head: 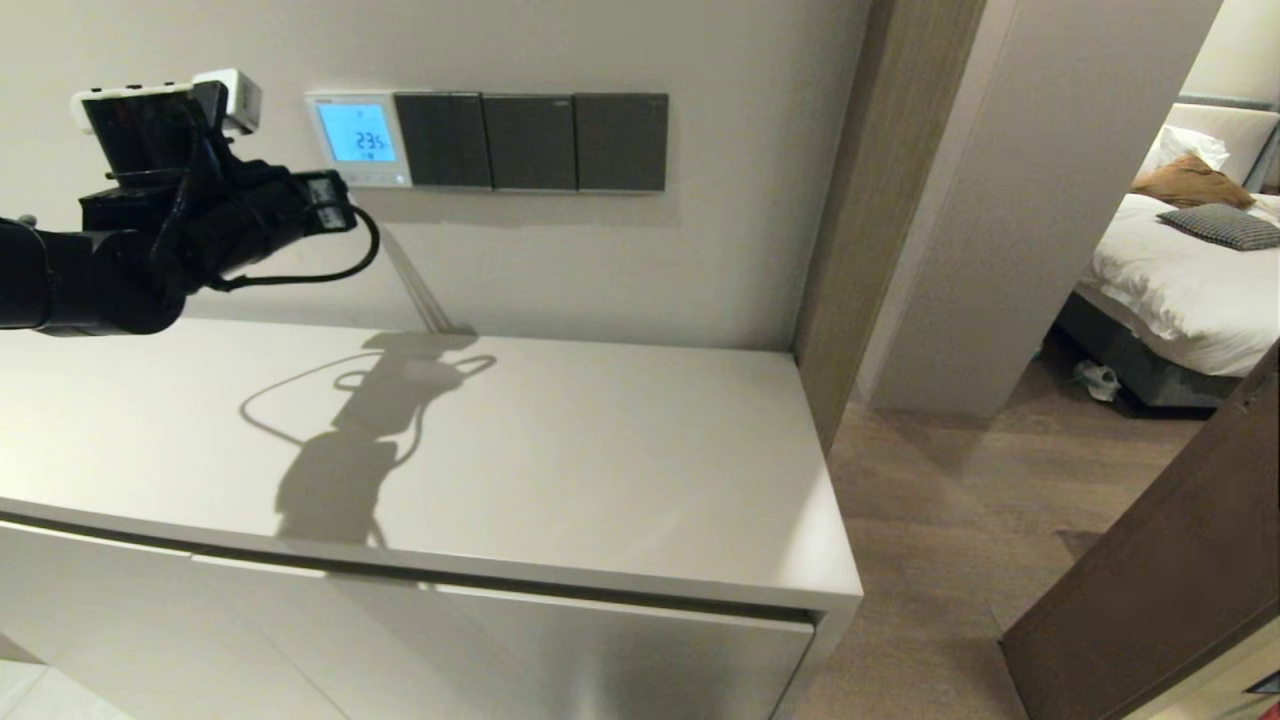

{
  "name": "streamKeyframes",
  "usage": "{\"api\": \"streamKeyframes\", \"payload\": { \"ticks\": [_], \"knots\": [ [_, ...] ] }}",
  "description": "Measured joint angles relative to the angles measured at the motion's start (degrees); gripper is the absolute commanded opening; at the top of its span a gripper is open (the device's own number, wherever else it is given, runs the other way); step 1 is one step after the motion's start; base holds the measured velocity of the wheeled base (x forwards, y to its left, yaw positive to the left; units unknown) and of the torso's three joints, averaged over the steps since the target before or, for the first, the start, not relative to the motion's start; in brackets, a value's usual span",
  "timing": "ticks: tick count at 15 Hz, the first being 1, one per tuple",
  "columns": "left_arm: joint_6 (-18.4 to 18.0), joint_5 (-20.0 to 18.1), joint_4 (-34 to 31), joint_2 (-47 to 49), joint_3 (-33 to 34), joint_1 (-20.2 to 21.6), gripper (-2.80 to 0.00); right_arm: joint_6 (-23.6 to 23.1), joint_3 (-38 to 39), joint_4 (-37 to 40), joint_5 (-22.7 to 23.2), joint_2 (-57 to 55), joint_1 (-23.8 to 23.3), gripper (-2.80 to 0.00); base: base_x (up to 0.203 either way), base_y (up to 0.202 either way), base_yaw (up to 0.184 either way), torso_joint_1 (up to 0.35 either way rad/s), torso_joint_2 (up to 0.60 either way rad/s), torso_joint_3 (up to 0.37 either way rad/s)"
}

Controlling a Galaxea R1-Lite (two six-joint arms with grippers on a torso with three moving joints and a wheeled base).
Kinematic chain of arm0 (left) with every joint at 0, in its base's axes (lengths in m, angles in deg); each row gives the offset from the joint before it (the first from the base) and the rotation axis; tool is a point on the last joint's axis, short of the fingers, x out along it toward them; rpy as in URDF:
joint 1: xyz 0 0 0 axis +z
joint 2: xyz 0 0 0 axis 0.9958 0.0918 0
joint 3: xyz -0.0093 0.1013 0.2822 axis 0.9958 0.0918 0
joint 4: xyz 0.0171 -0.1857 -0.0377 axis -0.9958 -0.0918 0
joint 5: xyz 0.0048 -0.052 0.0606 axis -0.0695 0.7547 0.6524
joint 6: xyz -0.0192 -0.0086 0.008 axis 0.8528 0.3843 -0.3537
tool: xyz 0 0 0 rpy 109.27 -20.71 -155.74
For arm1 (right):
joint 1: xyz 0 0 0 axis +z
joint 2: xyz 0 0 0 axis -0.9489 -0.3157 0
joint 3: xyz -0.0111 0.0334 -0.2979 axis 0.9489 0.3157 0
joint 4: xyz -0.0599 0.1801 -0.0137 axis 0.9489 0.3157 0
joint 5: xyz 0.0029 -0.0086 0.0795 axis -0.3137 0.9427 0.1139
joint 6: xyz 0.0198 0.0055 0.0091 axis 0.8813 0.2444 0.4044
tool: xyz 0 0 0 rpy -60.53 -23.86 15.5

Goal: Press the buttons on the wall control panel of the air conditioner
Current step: Press the temperature increase button

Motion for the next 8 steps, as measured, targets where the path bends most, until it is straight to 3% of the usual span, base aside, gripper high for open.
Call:
{"api": "streamKeyframes", "payload": {
  "ticks": [8],
  "knots": [
    [0.00, 0.00, -0.26, 0.60, -1.10, 0.02, -2.80, 0.00, 0.00, -0.02, 0.02, 0.00, 0.00, -2.80, 0.000, 0.000, 0.000, 0.000, 0.00, 0.000]
  ]
}}
